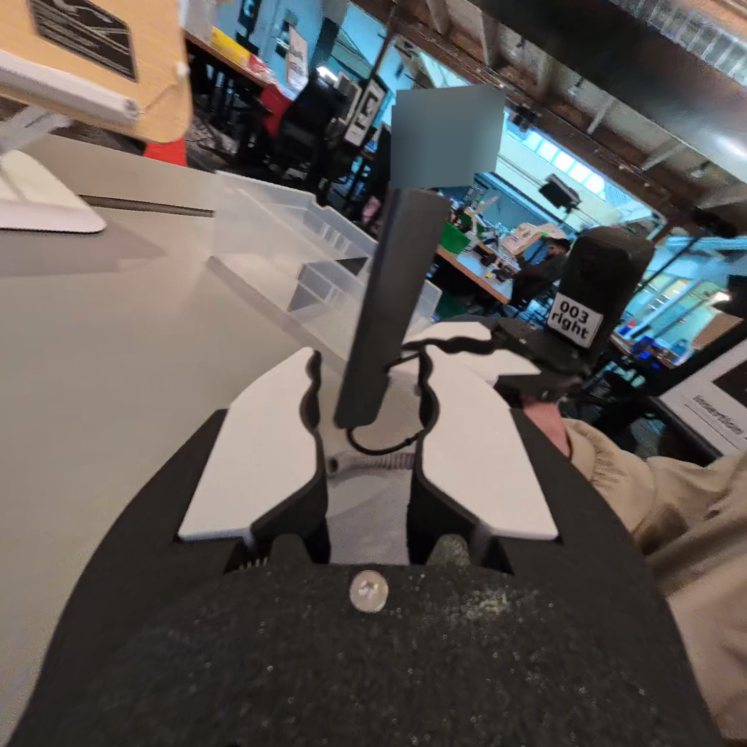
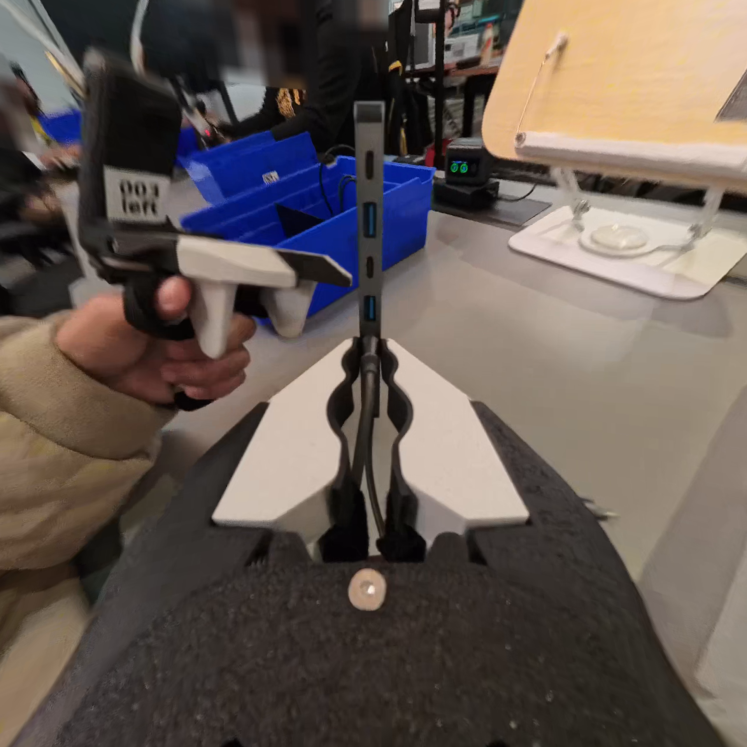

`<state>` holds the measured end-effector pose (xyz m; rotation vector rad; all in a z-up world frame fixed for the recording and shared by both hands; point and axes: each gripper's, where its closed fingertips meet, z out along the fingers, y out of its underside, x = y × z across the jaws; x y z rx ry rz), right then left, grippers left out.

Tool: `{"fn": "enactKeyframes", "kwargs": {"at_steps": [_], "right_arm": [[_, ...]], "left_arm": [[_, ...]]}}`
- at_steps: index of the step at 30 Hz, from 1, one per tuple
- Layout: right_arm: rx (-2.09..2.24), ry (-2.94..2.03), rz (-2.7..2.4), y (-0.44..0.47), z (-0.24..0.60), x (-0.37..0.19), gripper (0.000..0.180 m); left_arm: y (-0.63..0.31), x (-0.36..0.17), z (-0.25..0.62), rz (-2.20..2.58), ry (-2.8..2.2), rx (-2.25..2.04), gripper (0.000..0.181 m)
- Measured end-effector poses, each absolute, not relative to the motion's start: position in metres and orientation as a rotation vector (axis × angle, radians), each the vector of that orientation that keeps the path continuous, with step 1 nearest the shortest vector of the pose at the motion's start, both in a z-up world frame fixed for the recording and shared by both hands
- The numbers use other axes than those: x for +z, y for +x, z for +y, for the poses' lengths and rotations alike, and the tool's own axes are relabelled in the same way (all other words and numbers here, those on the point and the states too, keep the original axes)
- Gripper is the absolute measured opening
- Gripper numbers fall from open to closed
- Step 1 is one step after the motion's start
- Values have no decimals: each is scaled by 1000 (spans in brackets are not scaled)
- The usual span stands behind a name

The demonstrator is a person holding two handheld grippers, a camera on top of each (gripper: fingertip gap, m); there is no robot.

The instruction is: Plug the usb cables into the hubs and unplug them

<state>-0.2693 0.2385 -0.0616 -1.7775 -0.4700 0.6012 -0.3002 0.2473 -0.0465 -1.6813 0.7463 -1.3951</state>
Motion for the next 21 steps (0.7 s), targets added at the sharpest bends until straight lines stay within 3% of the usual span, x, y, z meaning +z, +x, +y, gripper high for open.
{"fn": "enactKeyframes", "kwargs": {"at_steps": [5,13,16,21], "right_arm": [[996,-1736,-181,-260,244,-52,9],[1152,-1741,-130,-282,235,-53,9],[1104,-1706,-178,-283,235,-51,9],[614,-1655,-593,-285,229,-53,32]], "left_arm": [[-284,-82,239,984,-1733,-970,68],[-274,-87,238,1000,-1734,-777,30],[-278,-86,239,965,-1797,-813,30],[-294,-101,246,878,-1965,-981,30]]}}
